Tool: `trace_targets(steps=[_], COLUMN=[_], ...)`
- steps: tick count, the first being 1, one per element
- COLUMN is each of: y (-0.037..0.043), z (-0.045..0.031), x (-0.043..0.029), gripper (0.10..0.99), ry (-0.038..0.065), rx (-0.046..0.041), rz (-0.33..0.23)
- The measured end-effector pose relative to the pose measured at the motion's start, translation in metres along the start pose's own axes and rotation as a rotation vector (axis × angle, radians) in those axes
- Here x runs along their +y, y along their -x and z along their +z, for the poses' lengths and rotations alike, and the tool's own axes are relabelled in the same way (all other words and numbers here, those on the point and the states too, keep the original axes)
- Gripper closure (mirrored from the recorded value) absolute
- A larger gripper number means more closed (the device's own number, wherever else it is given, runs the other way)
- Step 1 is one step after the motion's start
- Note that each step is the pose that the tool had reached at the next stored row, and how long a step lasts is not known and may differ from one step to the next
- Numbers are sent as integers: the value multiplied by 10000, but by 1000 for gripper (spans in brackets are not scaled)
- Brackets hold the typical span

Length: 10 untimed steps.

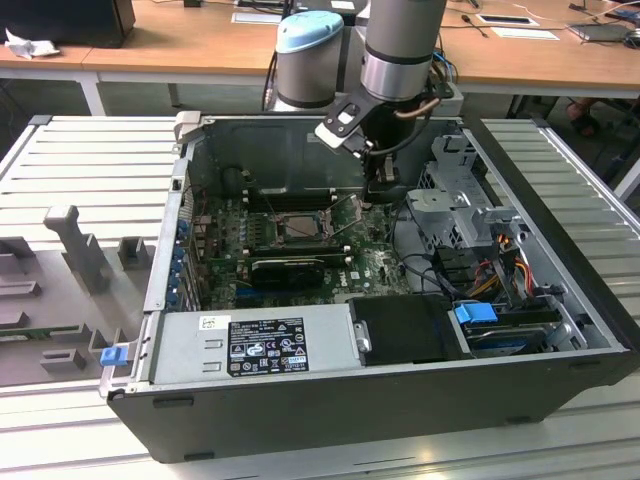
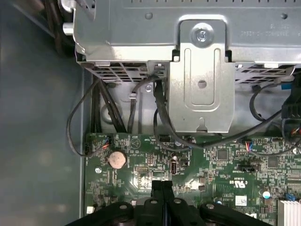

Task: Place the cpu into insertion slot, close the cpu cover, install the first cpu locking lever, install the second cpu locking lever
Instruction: 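Close the cpu cover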

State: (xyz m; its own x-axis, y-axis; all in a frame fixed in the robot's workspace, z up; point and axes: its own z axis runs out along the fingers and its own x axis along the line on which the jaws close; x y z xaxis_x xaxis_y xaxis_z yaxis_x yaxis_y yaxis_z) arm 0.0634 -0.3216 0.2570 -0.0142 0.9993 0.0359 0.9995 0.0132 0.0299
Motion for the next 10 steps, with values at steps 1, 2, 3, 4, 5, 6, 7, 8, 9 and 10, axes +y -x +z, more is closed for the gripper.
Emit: trace_targets(steps=[1,2,3,4,5,6,7,8,9,10], y=[1,2,1,2,3,3,5,5,5,5], z=[7,13,21,32,55,71,97,102,102,103], x=[17,39,56,64,67,66,66,67,67,66], gripper=[980,980,980,980,980,980,980,980,980,980], ry=[-5,-17,-30,-35,-38,-39,-46,-66,-113,-215], rx=[0,-1,1,-3,-6,-6,-6,-8,-7,-4], rz=[1,2,1,0,1,3,3,1,2,8])
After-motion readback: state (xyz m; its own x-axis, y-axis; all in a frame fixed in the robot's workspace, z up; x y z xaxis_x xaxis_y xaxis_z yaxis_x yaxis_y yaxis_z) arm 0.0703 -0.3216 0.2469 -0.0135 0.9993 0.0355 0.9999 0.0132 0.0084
